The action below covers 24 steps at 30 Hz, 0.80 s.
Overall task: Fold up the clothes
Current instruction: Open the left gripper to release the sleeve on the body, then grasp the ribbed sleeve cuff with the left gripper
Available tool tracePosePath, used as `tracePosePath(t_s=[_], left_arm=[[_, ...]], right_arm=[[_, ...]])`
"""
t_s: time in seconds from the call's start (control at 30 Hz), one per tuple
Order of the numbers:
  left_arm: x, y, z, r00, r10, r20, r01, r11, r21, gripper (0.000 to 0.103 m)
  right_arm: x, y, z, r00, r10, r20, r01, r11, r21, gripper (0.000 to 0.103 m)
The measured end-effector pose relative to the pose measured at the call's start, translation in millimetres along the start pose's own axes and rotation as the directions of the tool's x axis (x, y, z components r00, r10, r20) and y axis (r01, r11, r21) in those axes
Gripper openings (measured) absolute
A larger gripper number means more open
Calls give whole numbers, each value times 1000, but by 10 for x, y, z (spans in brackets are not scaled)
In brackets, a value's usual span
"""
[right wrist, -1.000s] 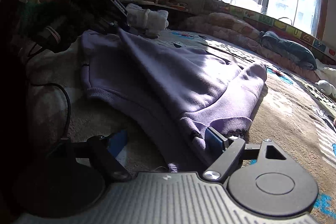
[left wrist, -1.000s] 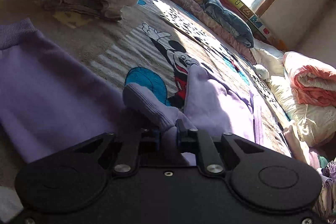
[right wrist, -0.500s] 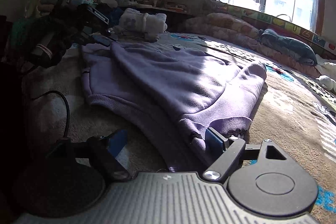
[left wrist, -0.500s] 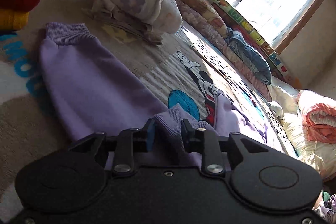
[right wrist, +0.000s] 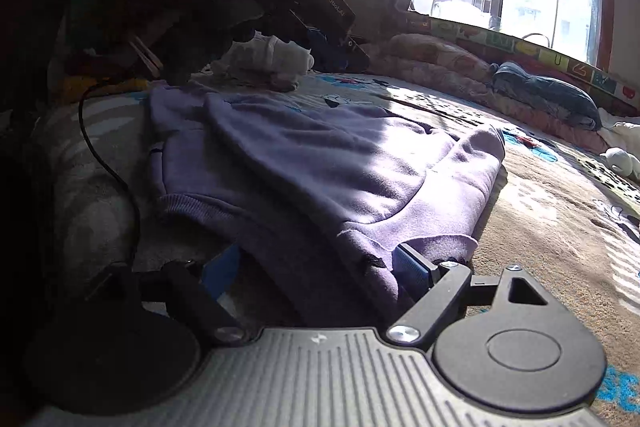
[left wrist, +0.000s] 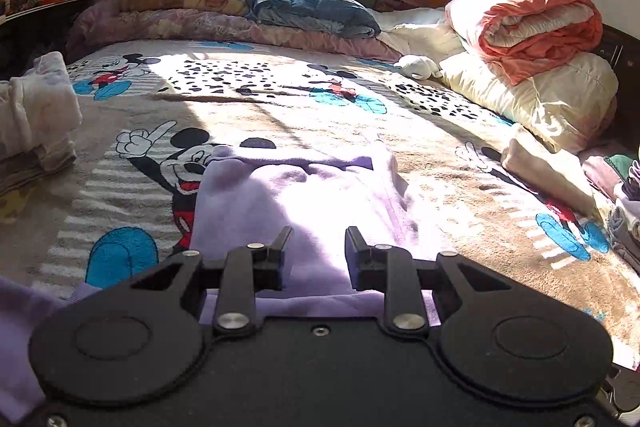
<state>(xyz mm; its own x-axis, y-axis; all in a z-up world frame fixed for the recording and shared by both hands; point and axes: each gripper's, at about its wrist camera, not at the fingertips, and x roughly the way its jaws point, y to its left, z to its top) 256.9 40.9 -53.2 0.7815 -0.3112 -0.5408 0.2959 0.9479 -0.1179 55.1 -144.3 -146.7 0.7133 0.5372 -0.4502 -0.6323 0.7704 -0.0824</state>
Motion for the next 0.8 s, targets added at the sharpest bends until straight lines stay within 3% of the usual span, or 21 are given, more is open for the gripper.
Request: tracePosePath(t_s=[0.13,0.37,0.53,0.8], left_arm=[[497,-467,246,998,-41,-47,48,985,165,24],[1444,-757,522,989,-33,-147,64,975,211,24],[1967,-564,591,978,12,-207,14,992,123,24],[2419,-356,595,959,-54,-278,46,998,-35,23]], right_arm=[[22,-13,-7,1000,23,-9,-23,1000,12,85],[69,-39,-34,998,56,-14,-55,998,34,89],[74,-77,-47,997,80,-6,-79,995,62,91],[62,-124,-54,994,107,4,-106,990,94,92]])
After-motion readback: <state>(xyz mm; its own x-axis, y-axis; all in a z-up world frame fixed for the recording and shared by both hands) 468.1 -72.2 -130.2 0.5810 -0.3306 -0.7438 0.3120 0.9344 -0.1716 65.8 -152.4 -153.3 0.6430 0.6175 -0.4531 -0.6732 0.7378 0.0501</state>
